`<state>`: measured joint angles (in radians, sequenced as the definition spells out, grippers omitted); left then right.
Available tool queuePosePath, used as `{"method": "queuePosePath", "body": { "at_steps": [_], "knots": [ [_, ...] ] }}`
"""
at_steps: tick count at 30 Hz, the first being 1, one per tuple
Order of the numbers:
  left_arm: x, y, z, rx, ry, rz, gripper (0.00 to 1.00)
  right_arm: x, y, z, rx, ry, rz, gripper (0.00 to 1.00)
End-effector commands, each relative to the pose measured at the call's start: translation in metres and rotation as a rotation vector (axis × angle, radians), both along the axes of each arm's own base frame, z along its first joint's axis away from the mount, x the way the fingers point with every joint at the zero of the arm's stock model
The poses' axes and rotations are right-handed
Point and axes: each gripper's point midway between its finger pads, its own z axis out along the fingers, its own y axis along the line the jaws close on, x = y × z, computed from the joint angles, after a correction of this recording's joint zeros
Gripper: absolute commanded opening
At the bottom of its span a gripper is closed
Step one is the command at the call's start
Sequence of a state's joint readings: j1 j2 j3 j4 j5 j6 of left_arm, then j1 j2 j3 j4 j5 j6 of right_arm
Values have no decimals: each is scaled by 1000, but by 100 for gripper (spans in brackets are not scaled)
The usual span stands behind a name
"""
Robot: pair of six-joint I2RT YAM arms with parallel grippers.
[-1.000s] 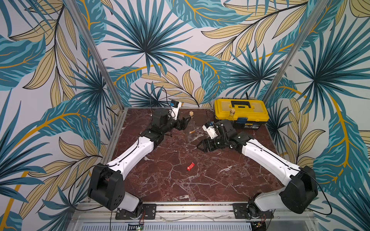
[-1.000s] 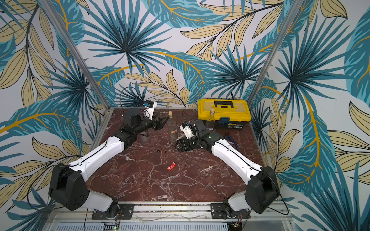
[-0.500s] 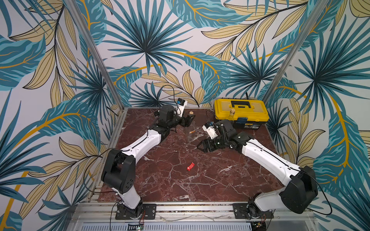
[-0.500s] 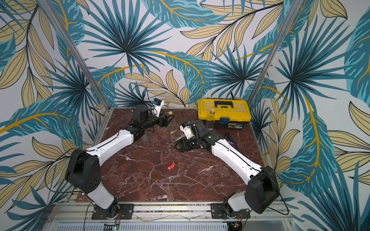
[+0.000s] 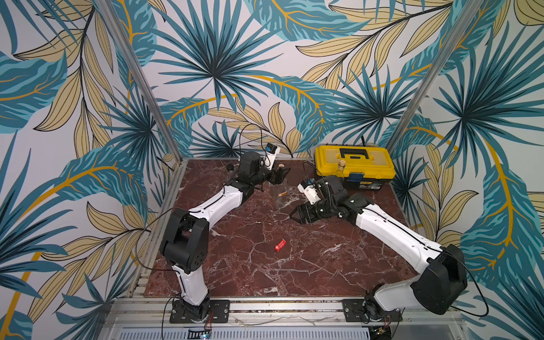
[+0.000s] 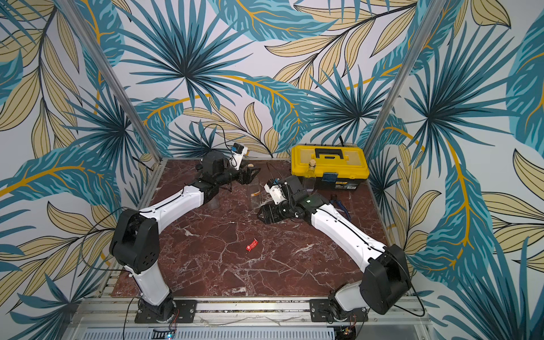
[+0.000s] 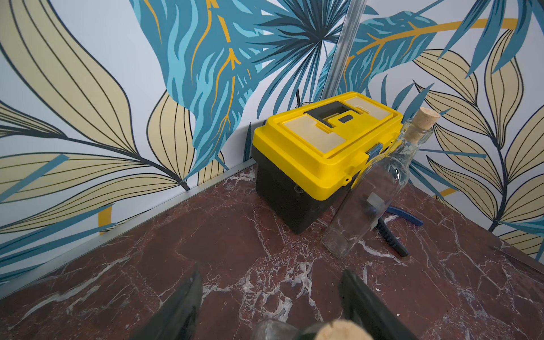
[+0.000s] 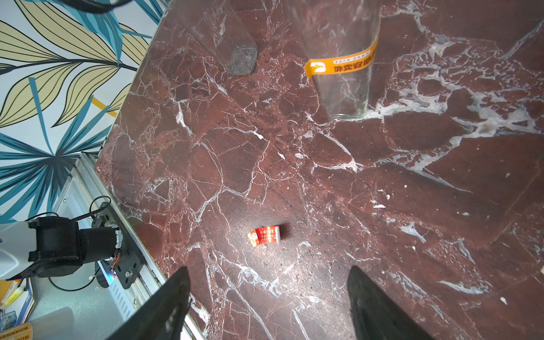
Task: Remove the label from the bottle
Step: Pick up the bottle from the center of the board.
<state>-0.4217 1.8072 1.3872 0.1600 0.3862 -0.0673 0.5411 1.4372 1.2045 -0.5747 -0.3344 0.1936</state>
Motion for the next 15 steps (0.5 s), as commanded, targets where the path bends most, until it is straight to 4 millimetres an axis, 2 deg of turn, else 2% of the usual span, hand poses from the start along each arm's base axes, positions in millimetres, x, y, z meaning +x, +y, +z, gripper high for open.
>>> {"method": "queuePosePath", "body": {
  "at_steps": [1,15],
  "knots": [
    [4,-3,16,-6,-56,-17,72,2,-3,3,-15,-7,-6,83],
    [10,-7,11,-6,-47,-26,66,5,-4,0,-17,-4,-10,83]
  ]
}}
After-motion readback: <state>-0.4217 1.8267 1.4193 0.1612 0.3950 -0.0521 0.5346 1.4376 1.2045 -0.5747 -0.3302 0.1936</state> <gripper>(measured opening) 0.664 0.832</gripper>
